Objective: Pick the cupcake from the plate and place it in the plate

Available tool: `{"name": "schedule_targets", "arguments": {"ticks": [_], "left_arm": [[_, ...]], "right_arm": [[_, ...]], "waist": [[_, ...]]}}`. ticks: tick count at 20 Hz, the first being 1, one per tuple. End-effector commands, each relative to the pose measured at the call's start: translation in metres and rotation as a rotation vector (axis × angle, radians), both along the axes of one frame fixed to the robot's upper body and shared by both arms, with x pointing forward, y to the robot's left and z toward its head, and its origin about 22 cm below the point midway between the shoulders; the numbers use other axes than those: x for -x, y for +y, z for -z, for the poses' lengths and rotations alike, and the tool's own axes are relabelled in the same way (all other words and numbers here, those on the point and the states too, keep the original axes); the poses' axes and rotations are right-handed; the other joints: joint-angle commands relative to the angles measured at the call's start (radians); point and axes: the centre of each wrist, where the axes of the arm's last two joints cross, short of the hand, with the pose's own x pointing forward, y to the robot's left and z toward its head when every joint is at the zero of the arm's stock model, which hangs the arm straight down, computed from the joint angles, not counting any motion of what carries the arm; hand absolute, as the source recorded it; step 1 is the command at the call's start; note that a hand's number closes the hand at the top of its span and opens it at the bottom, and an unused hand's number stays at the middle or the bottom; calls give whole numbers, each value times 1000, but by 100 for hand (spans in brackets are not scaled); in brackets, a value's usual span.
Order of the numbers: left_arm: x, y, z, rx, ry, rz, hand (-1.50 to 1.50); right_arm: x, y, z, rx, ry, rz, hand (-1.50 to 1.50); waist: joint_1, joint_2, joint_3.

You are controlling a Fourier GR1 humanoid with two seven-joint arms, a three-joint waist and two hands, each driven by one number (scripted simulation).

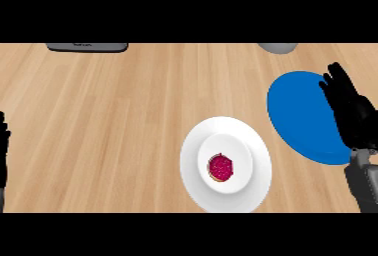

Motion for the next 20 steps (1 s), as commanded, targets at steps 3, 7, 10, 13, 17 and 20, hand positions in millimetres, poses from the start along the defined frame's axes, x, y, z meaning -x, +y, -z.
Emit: {"name": "schedule_targets", "arguments": {"ticks": [3,7,10,13,17,20], "left_arm": [[-13,-55,12,149,-7,178,0],[-16,-81,19,216,31,283,0],[-14,-102,24,287,40,338,0],[-11,-136,29,333,7,379,0],[-20,-138,21,339,10,381,0],[-9,-137,23,319,34,400,0]], "right_arm": [[-6,81,-8,-92,-27,-565,150],[-9,101,-96,408,-370,-818,150],[4,115,-111,634,-580,-908,150],[14,109,25,196,-363,-890,150],[26,105,72,-203,-281,-1027,-150],[3,77,71,-51,-305,-1226,-150]], "waist": [[36,-12,45],[51,-68,17],[36,-44,40],[37,3,51],[34,3,51],[54,-7,49]]}}
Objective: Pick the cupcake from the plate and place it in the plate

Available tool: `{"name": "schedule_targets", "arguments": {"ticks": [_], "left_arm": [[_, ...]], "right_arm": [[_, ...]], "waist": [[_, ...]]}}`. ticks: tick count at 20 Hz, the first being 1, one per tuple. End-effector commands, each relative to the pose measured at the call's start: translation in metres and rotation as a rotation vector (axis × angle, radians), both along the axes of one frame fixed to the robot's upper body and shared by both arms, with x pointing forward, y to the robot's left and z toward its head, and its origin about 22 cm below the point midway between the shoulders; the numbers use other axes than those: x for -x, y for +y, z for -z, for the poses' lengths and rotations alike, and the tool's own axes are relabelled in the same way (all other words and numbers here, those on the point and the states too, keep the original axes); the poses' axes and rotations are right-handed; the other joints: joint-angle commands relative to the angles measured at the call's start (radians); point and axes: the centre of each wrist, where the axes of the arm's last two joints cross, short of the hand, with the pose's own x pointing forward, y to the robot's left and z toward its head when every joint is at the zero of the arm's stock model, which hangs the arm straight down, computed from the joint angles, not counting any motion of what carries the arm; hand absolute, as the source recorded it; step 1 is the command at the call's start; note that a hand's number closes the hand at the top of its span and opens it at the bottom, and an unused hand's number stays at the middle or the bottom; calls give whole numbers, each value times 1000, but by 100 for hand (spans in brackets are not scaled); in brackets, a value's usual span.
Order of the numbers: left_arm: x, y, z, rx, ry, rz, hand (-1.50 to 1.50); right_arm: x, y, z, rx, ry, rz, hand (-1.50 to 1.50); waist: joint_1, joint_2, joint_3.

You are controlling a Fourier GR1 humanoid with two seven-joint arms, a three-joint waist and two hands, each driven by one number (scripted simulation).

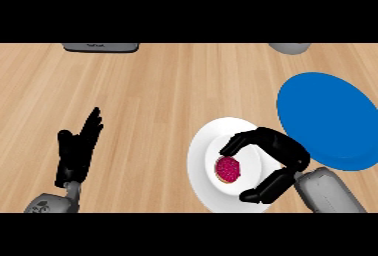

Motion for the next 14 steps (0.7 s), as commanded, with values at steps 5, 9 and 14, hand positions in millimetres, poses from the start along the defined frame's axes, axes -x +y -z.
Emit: {"name": "schedule_targets", "arguments": {"ticks": [5,9,14], "left_arm": [[-4,-16,2,4,13,-4,0],[14,2,13,19,28,-5,0],[6,-6,10,2,12,-16,0]], "right_arm": [[-15,-13,5,293,-309,-208,-150],[-35,3,-20,436,-488,-153,-150],[-56,4,-56,648,-541,-239,-150]], "waist": [[-18,-12,-2],[-13,-16,-4],[-21,-16,-5]]}}
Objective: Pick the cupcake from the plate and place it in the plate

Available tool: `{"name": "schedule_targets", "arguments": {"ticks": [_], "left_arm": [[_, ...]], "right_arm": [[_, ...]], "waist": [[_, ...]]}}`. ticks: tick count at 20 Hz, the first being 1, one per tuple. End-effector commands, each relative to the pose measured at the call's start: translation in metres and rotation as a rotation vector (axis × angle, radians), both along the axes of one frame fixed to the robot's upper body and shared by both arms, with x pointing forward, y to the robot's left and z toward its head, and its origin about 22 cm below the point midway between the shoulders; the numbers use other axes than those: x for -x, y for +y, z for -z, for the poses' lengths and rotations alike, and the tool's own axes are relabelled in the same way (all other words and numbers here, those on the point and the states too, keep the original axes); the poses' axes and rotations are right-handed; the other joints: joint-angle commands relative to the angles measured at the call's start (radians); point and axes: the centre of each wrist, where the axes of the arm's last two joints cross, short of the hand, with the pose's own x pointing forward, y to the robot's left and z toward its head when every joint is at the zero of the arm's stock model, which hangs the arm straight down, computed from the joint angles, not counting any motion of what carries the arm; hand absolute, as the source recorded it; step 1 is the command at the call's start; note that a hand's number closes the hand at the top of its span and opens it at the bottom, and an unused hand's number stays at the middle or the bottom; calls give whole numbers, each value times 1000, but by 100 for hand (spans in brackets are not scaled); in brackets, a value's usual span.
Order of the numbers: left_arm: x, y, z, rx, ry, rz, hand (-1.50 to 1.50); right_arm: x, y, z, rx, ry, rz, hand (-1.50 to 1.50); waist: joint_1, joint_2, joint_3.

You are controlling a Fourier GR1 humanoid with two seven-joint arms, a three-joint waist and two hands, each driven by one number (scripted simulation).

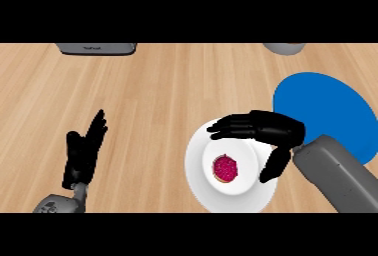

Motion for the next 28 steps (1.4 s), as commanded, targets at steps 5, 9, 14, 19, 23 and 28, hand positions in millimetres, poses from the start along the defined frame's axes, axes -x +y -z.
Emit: {"name": "schedule_targets", "arguments": {"ticks": [5,9,14,19,23,28], "left_arm": [[0,-12,-6,1,13,-12,0],[-5,-6,0,8,14,-5,0],[2,0,5,7,11,-13,0],[5,5,-17,-2,1,2,0],[10,9,0,6,21,-15,0],[-7,7,-18,-2,9,-2,0]], "right_arm": [[-3,37,-12,362,-37,-104,-150],[5,52,-8,420,-37,-127,-150],[12,54,13,478,-34,-108,-150],[2,56,21,469,-27,-117,-150],[5,72,17,490,-41,-144,-150],[13,58,32,499,-20,-132,-150]], "waist": [[-10,-4,-1],[-17,-3,-1],[-16,-3,-1],[-12,-3,0],[-13,-3,-1],[-17,-3,0]]}}
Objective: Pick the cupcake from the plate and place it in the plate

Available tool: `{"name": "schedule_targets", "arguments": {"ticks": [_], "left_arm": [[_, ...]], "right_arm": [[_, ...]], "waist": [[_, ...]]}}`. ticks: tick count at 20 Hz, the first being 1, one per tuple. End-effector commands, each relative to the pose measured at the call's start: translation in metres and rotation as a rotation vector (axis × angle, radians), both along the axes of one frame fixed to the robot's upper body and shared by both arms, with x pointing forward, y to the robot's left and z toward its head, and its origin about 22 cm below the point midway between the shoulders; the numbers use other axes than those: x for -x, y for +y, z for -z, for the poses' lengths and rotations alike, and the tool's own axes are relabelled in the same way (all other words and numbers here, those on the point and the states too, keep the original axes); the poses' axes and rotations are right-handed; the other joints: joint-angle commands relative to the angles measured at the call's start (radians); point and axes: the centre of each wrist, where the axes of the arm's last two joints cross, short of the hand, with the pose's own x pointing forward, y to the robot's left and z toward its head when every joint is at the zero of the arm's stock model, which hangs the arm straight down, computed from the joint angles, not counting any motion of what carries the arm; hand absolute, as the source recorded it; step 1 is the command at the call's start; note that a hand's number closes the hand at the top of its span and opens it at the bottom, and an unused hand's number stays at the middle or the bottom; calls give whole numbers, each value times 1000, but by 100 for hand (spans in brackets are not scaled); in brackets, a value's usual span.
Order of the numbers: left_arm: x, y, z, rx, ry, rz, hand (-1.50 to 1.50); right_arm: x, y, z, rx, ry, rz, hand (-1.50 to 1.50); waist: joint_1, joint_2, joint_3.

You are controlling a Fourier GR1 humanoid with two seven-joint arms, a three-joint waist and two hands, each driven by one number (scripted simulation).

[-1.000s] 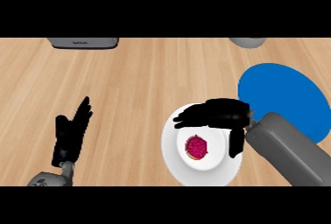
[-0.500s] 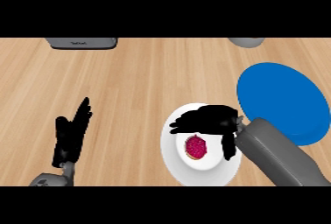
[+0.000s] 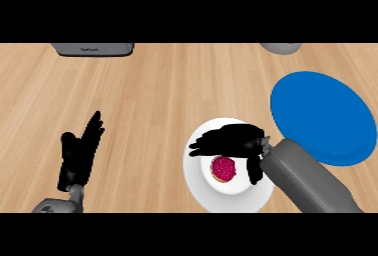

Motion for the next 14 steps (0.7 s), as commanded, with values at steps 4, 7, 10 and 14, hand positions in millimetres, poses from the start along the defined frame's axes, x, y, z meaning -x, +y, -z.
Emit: {"name": "schedule_targets", "arguments": {"ticks": [4,7,10,14], "left_arm": [[-1,-18,1,-24,-6,-7,0],[-16,-9,1,10,5,-14,0],[-14,-2,5,-5,-12,5,0],[19,5,3,-9,4,-11,0]], "right_arm": [[4,28,29,1,43,-26,-150],[-7,8,10,46,32,-27,-150],[-10,17,24,40,48,-37,-150],[-4,20,41,-2,-10,-91,150]], "waist": [[1,1,0],[-3,1,0],[0,1,0],[8,0,0]]}}
